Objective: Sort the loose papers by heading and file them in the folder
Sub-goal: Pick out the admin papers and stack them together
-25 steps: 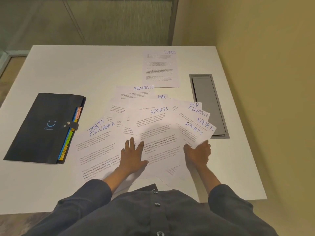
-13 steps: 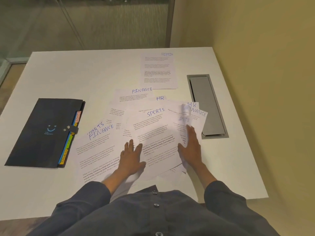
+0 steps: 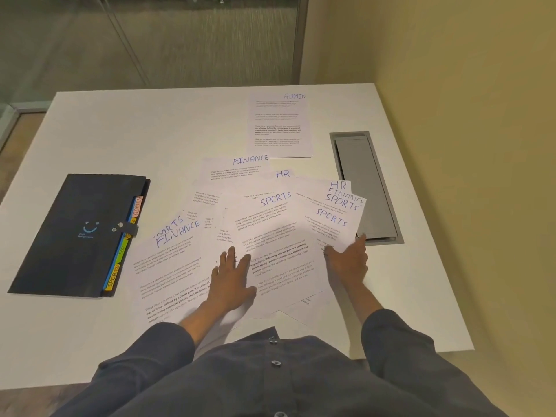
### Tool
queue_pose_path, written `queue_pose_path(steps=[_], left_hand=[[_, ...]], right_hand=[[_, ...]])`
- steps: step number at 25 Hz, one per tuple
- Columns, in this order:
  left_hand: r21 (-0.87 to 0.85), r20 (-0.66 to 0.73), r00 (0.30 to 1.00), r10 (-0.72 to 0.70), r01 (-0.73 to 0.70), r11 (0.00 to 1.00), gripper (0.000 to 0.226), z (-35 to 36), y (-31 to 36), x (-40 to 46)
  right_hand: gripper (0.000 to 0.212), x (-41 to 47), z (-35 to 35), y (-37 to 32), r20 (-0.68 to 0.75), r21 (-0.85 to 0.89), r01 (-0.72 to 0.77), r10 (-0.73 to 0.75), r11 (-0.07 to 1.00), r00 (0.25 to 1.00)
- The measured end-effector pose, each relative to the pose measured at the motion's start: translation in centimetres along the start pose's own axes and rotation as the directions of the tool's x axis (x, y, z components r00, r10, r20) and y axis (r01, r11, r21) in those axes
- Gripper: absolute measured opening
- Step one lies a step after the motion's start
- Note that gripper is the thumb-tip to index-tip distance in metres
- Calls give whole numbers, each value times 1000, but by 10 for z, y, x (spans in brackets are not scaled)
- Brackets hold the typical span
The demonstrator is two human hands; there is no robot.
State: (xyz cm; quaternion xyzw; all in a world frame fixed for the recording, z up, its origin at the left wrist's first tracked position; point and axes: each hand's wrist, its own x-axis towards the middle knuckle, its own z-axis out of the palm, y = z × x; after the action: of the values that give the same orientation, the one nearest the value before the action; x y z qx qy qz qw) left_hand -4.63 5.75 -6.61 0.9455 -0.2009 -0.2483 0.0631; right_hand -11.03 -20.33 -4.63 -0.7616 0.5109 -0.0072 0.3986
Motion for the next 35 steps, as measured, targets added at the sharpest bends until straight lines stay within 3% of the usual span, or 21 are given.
queue_pose_path(steps=[2, 7, 11, 16, 22, 25, 27, 30, 33, 35], left_hand=[[13, 0, 1000, 0, 0, 1000, 81, 1, -1, 1], [25, -2, 1000, 10, -10, 1000, 80, 1, -3, 2], [26, 6, 1000, 4, -4, 1000, 81, 3, -3, 2], [21, 12, 1000, 5, -5, 1000, 83, 2, -2, 1], [49, 11, 1000, 13, -14, 999, 84, 2, -3, 1], [61, 8, 1000, 17, -17, 998, 83, 3, -4, 2], [64, 9, 1000, 16, -16, 998, 83, 4, -4, 3], [66, 6, 1000, 17, -18, 998, 84, 5, -5, 3], [69, 2, 1000, 15, -15, 998, 84, 6, -5, 3], [73, -3, 1000, 17, -16, 997, 83, 6, -5, 3]], right_hand=[[80, 4, 1, -3, -6, 60, -4, 5, 998, 1000], [84, 27, -6, -5, 8, 121, -126, 126, 985, 992], [48, 40, -14, -7, 65, 27, -106, 104, 994, 992], [57, 55, -10, -11, 77, -46, -126, 129, 991, 989], [49, 79, -4, -18, 58, -91, -151, 157, 984, 986], [27, 64, -7, -31, 65, 39, -79, 77, 996, 995], [30, 49, -5, -37, 155, 188, -19, -11, 982, 988], [29, 33, -2, -42, 202, 7, 270, -266, 963, 942], [27, 18, 6, -44, 276, -141, 562, -513, 815, 813], [34, 11, 10, -39, 257, -156, 611, -566, 776, 783]])
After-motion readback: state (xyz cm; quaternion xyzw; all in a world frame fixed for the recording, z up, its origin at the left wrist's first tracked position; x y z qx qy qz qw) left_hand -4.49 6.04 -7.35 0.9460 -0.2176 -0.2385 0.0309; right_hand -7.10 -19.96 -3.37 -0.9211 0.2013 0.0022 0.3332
